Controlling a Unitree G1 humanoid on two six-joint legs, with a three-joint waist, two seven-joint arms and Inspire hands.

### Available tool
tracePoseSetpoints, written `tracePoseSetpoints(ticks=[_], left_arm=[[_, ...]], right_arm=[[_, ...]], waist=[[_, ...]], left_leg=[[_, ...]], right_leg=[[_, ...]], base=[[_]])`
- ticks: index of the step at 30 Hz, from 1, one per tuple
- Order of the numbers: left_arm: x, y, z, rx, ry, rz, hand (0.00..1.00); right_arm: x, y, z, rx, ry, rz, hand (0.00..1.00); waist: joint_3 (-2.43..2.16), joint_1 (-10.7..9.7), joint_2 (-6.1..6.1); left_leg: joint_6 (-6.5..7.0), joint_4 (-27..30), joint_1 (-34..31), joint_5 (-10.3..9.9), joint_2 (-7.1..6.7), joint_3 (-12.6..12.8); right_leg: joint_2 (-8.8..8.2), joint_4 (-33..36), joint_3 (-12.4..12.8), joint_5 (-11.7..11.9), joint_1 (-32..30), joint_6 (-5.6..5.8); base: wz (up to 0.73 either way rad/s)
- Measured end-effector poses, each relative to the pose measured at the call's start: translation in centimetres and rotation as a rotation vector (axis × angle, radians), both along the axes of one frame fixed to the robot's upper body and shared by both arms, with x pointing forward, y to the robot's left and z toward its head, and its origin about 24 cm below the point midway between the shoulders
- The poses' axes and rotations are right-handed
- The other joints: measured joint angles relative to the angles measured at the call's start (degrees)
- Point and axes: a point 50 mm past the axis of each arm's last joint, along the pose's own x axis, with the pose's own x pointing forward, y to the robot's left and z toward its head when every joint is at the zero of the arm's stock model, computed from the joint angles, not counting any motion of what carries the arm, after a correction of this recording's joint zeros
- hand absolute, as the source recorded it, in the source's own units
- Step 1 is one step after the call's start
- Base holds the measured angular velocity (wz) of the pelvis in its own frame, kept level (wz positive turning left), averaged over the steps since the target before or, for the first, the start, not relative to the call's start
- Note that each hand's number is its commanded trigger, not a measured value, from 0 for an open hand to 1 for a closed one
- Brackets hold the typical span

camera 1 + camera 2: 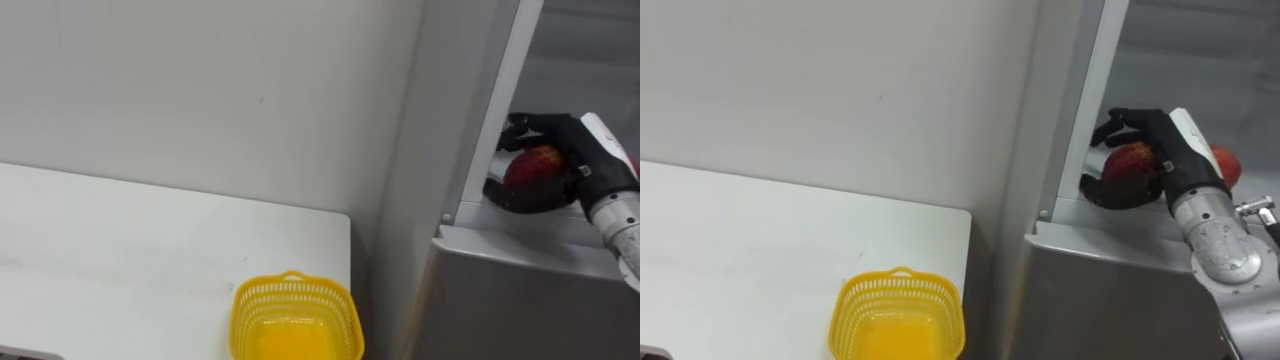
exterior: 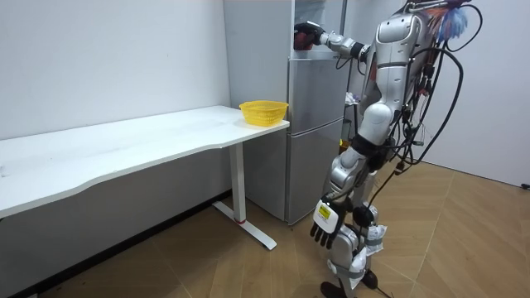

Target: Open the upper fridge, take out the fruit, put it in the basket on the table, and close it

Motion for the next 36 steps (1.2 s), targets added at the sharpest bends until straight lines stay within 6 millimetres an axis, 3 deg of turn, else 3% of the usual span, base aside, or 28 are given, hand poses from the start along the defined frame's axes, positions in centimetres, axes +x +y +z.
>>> tracePoseSetpoints(ticks=[7, 28, 29, 30, 31, 36], left_arm=[[0.01, 0.00, 0.00, 0.000, 0.000, 0.000, 0.00], [0.22, -0.01, 0.04, -0.001, -0.009, -0.003, 0.00], [0.19, 0.00, 0.04, 0.000, -0.006, -0.003, 0.00], [0.18, 0.00, 0.04, 0.001, -0.004, -0.005, 0.00], [0.17, -0.01, 0.03, 0.000, -0.003, -0.005, 0.00], [0.14, -0.03, 0.03, -0.005, 0.000, -0.006, 0.00]], right_arm=[[0.00, 0.01, -0.01, 0.000, 0.002, 0.002, 0.00], [0.01, 0.00, -0.07, 0.009, 0.008, 0.005, 0.00], [0.01, 0.01, -0.10, 0.011, 0.012, 0.008, 0.31], [0.01, 0.01, -0.16, 0.017, 0.014, 0.010, 0.88], [0.01, 0.00, -0.21, 0.026, 0.016, 0.013, 1.00], [0.02, -0.11, -0.34, 0.055, 0.030, 0.029, 1.00]], waist=[[-0.22, 0.0, -0.15], [-0.20, 0.0, -0.11], [-0.20, 0.1, -0.11], [-0.20, 0.2, -0.11], [-0.20, 0.2, -0.11], [-0.20, 0.2, -0.10]], left_leg=[[0.00, 0.1, 0.0, 0.0, 0.04, 0.0], [0.00, 0.1, 0.1, 0.0, 0.04, -0.1], [-0.01, 0.1, 0.2, 0.0, 0.05, -0.1], [-0.01, 0.1, 0.3, 0.0, 0.07, -0.1], [-0.01, 0.2, 0.4, 0.0, 0.08, -0.1], [-0.01, 0.2, 0.5, 0.0, 0.12, 0.0]], right_leg=[[0.09, 0.1, 0.0, 0.0, 0.1, -0.02], [0.09, 0.0, 0.0, 0.0, 0.0, -0.02], [0.09, 0.0, 0.0, 0.0, 0.1, -0.02], [0.09, 0.1, 0.0, 0.0, 0.1, -0.02], [0.09, 0.1, 0.0, 0.0, 0.1, -0.02], [0.09, 0.2, -0.1, 0.1, 0.2, -0.07]], base=[[0.00], [0.00], [0.00], [0.00], [0.00], [0.00]])
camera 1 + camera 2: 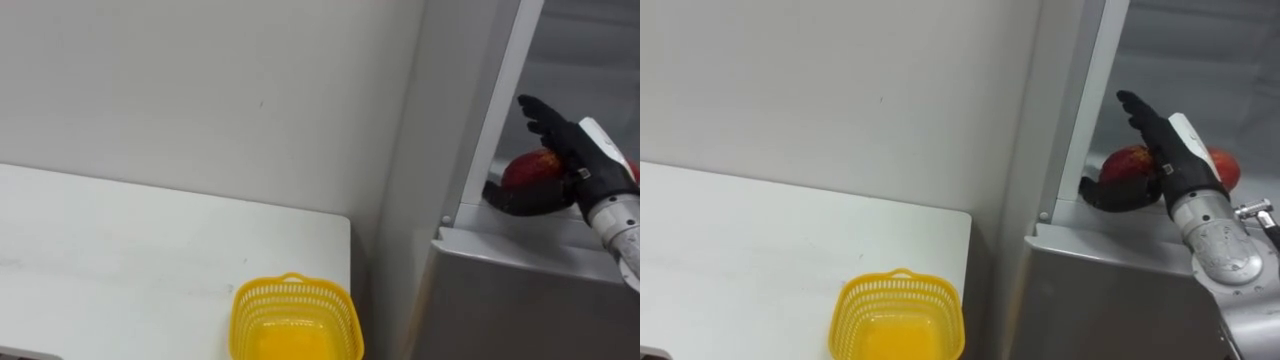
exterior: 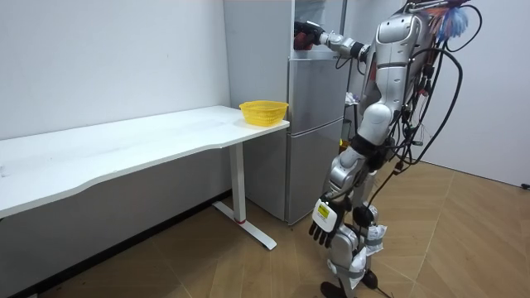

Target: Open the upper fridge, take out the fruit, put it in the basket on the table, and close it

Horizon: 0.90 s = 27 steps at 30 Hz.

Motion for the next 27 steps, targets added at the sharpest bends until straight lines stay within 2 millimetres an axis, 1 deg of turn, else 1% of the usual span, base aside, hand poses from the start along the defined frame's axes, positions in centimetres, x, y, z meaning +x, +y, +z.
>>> tracePoseSetpoints(ticks=[10, 15, 21, 27], left_arm=[[-0.34, 0.05, -0.05, 0.002, 0.020, 0.008, 0.00], [-0.48, 0.05, -0.06, 0.003, 0.030, 0.011, 0.00], [-0.39, -0.01, -0.07, -0.005, 0.031, 0.004, 0.00], [-0.31, -0.19, -0.09, -0.017, 0.040, -0.028, 0.00]], right_arm=[[0.02, -0.57, -0.81, 0.012, 0.067, 0.042, 1.00], [0.02, -0.55, -0.77, 0.004, 0.066, 0.049, 1.00], [0.01, -0.41, -0.66, 0.005, 0.054, 0.060, 1.00], [-0.08, -0.21, -0.56, 0.019, 0.041, 0.071, 1.00]], waist=[[0.13, 0.0, 0.19], [0.18, 0.2, 0.27], [0.41, 0.2, 0.58], [0.42, 0.0, 0.61]], left_leg=[[-0.03, 0.0, 0.0, 0.0, 0.02, 0.0], [-0.03, 0.0, 0.1, 0.0, 0.03, 0.0], [-0.03, -0.4, 0.4, 0.0, 0.01, 0.1], [-0.03, -0.5, 0.4, 0.0, 0.01, 0.1]], right_leg=[[-0.05, -0.1, 0.1, 0.0, 0.0, -0.07], [-0.04, 0.0, 0.2, 0.0, 0.0, -0.08], [-0.05, -0.1, 0.3, 0.0, 0.1, -0.08], [-0.06, -0.1, 0.2, 0.0, 0.0, -0.13]], base=[[0.00], [0.00], [-0.01], [0.00]])
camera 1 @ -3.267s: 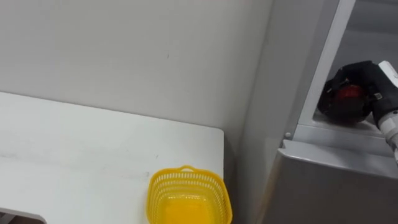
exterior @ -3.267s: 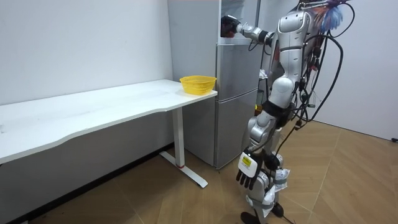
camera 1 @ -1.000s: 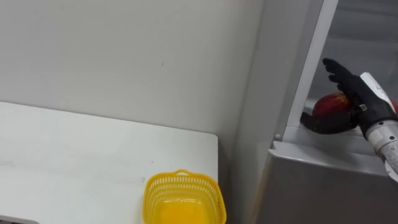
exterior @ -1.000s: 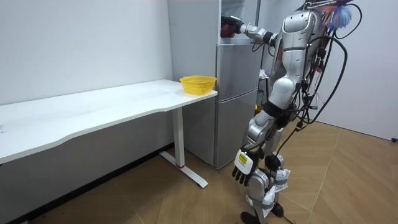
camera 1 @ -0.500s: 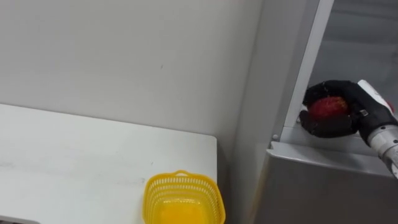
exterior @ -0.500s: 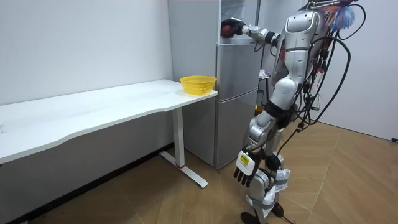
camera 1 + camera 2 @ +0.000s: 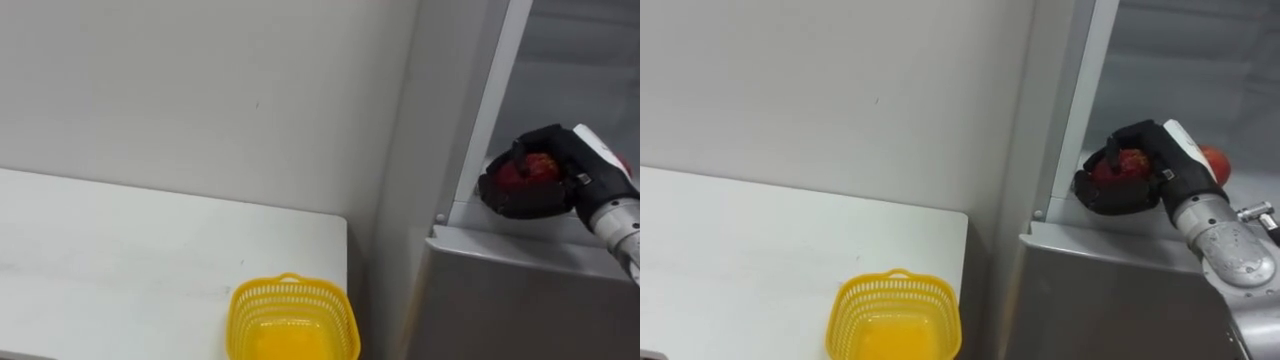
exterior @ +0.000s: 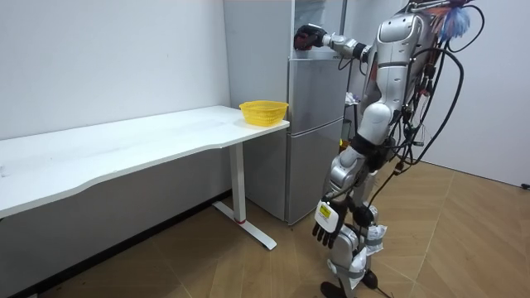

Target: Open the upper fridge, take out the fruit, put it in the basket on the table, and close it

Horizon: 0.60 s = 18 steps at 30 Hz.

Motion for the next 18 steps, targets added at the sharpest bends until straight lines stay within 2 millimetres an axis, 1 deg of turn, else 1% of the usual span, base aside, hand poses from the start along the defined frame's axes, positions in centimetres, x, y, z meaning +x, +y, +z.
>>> tracePoseSetpoints(ticks=[9, 11, 15, 18], left_arm=[[0.8, -0.1, 0.2, -0.009, -0.027, -0.022, 0.00], [0.8, 0.2, 0.3, -0.001, -0.030, -0.025, 0.00], [0.8, 0.6, 0.4, 0.021, -0.033, -0.037, 0.00], [0.9, 0.7, 0.4, 0.043, -0.048, -0.037, 0.00]], right_arm=[[-0.2, 0.0, 0.1, 0.032, -0.018, -0.007, 1.00], [-0.2, 0.1, 0.3, 0.047, -0.023, -0.010, 1.00], [-0.3, 0.4, 0.3, 0.048, -0.033, -0.013, 1.00], [-1.2, 0.9, 0.1, 0.041, -0.070, -0.022, 1.00]], waist=[[-0.07, -0.2, -0.11], [-0.17, -0.3, -0.26], [-0.21, -0.5, -0.26], [-0.29, -0.3, -0.12]], left_leg=[[0.00, 0.4, -0.6, 0.0, -0.02, -0.1], [-0.01, 0.4, -0.7, 0.0, 0.00, -0.1], [-0.01, 0.3, -0.7, 0.0, 0.01, 0.0], [-0.01, 0.4, -0.5, 0.0, 0.06, 0.2]], right_leg=[[-0.01, 0.0, -0.2, 0.0, -0.2, 0.00], [0.03, 0.1, -0.2, 0.0, -0.5, 0.00], [0.10, 0.2, 0.1, 0.1, -0.1, -0.01], [0.13, 0.1, 0.1, 0.1, -0.1, -0.01]], base=[[0.00], [0.00], [0.00], [-0.01]])
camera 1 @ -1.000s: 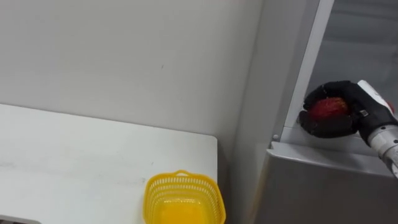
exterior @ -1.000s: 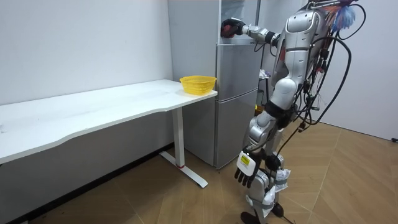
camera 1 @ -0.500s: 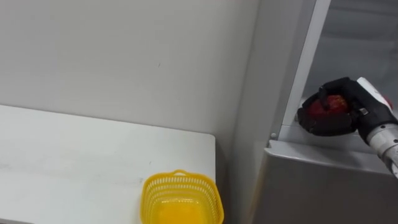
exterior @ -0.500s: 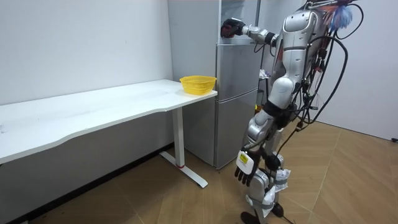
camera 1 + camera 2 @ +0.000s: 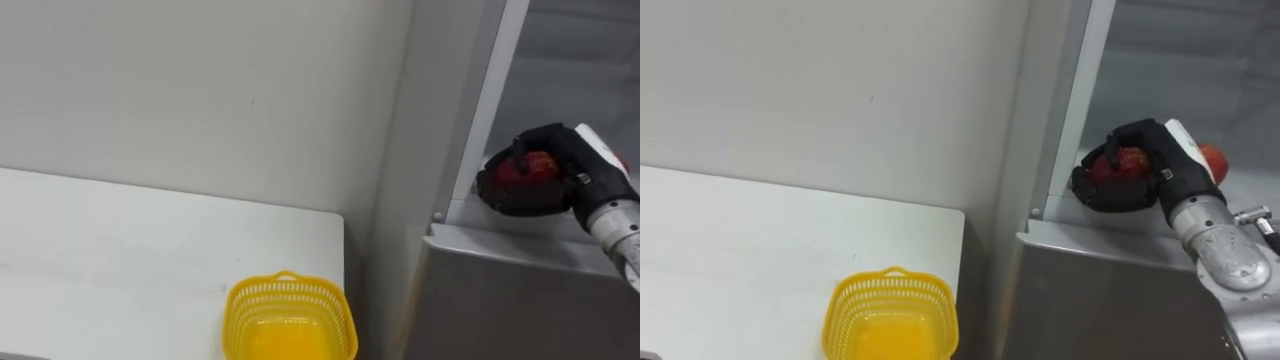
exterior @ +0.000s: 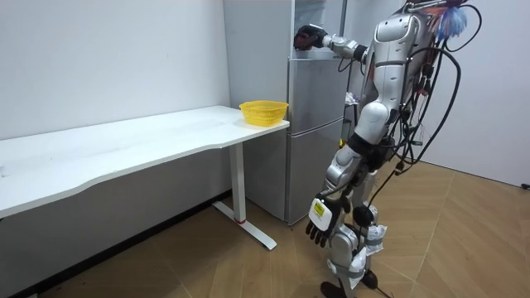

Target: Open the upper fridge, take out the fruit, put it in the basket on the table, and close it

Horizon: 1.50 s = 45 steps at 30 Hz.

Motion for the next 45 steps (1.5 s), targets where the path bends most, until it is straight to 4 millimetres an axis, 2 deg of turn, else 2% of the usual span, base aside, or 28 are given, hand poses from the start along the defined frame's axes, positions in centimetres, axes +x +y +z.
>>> tracePoseSetpoints(ticks=[4, 6, 8, 10, 12, 20, 25, 32, 37, 39, 42, 44, 45], left_arm=[[-0.1, -0.3, -0.1, 0.007, -0.019, -0.007, 0.00], [-0.1, -0.5, -0.2, -0.003, -0.029, -0.010, 0.00], [-0.1, -0.8, -0.3, -0.006, -0.032, -0.007, 0.00], [-0.4, -1.0, -0.4, -0.007, -0.025, -0.001, 0.00], [-0.6, -1.3, -0.5, -0.014, -0.024, 0.004, 0.00], [-1.3, -3.1, -1.1, -0.069, -0.015, 0.011, 0.00], [-1.5, -3.1, -1.3, -0.076, 0.003, 0.010, 0.00], [-1.3, -3.2, -1.3, -0.076, 0.000, -0.001, 0.00], [-0.5, -3.1, -1.3, -0.069, -0.016, -0.014, 0.00], [0.1, -3.1, -1.2, -0.063, -0.025, -0.036, 0.00], [0.9, -2.9, -1.1, -0.056, -0.038, -0.053, 0.00], [1.2, -2.6, -1.0, -0.051, -0.047, -0.054, 0.00], [1.3, -2.5, -1.0, -0.049, -0.048, -0.055, 0.00]], right_arm=[[-1.7, 2.7, -0.6, 0.048, -0.079, 0.058, 1.00], [-2.2, 3.3, -0.7, 0.088, -0.108, 0.057, 1.00], [-3.4, 4.6, -0.5, 0.117, -0.142, 0.117, 1.00], [-4.2, 5.4, -0.8, 0.151, -0.153, 0.149, 1.00], [-5.0, 5.8, -0.9, 0.167, -0.164, 0.159, 1.00], [-7.1, 8.2, 0.9, 0.250, -0.321, 0.249, 1.00], [-7.9, 9.6, 1.6, 0.169, -0.401, 0.267, 1.00], [-8.8, 12.7, 1.7, 0.011, -0.424, 0.388, 1.00], [-9.2, 15.0, 0.8, -0.038, -0.374, 0.501, 1.00], [-9.3, 15.7, 0.4, -0.067, -0.351, 0.542, 1.00], [-9.3, 16.3, 0.1, -0.171, -0.353, 0.536, 1.00], [-8.8, 16.5, -0.4, -0.233, -0.340, 0.525, 1.00], [-8.5, 16.5, -0.7, -0.243, -0.328, 0.522, 1.00]], waist=[[-0.20, -0.1, 1.24], [-0.18, -0.3, 1.99], [0.03, -0.2, 2.99], [-0.16, -0.3, 3.45], [-0.22, -0.3, 3.59], [-0.22, -1.3, 3.55], [0.04, -1.2, 3.94], [0.00, -0.9, 3.88], [0.04, 0.5, 3.51], [0.18, 0.7, 2.98], [0.54, 2.2, 1.92], [0.98, 3.5, 1.24], [1.02, 3.6, 1.03]], left_leg=[[-0.10, -0.3, 0.3, -0.1, 0.33, 0.8], [-0.10, -0.9, 0.6, -0.1, 0.35, 1.0], [-0.11, -1.6, 0.9, -0.1, 0.41, 1.6], [-0.12, -1.8, 1.0, 0.0, 0.39, 1.9], [-0.12, -1.8, 0.9, 0.0, 0.39, 2.2], [-0.09, -1.8, 0.4, 0.0, 0.27, 2.3], [-0.10, -1.8, 0.3, 0.0, 0.34, 2.4], [-0.09, -1.5, -1.4, 0.0, 0.41, 2.7], [-0.09, -1.5, -1.6, 0.0, 0.45, 2.5], [-0.09, -1.4, -1.6, 0.0, 0.39, 2.0], [-0.09, -1.0, -1.9, 0.0, 0.30, 1.1], [-0.09, -0.8, -2.2, 0.0, 0.20, 0.7], [-0.08, -0.7, -2.4, 0.0, 0.16, 0.5]], right_leg=[[0.23, 0.0, 0.5, 0.1, 0.0, -0.13], [0.26, 0.1, 0.8, 0.1, 0.0, -0.13], [0.37, 0.0, 1.5, 0.1, 0.0, -0.13], [0.39, -0.2, 1.7, 0.1, 0.0, -0.12], [0.43, -0.3, 1.9, 0.1, -0.1, -0.11], [0.41, -0.3, 2.3, 0.0, -0.9, 0.09], [0.48, -0.2, 2.5, 0.0, -1.2, 0.06], [0.37, 0.8, 2.8, -0.1, -3.2, 0.07], [0.39, 1.0, 2.6, -0.1, -3.2, 0.06], [0.30, 1.0, 1.9, -0.1, -2.9, 0.06], [0.23, 0.9, 1.3, -0.1, -2.8, 0.06], [0.10, 1.0, 0.9, -0.1, -2.9, 0.06], [0.05, 1.0, 0.7, -0.1, -2.9, 0.06]], base=[[-0.08], [-0.08], [-0.10], [-0.05], [-0.02], [0.00], [-0.01], [-0.02], [0.03], [0.14], [0.11], [0.10], [0.17]])
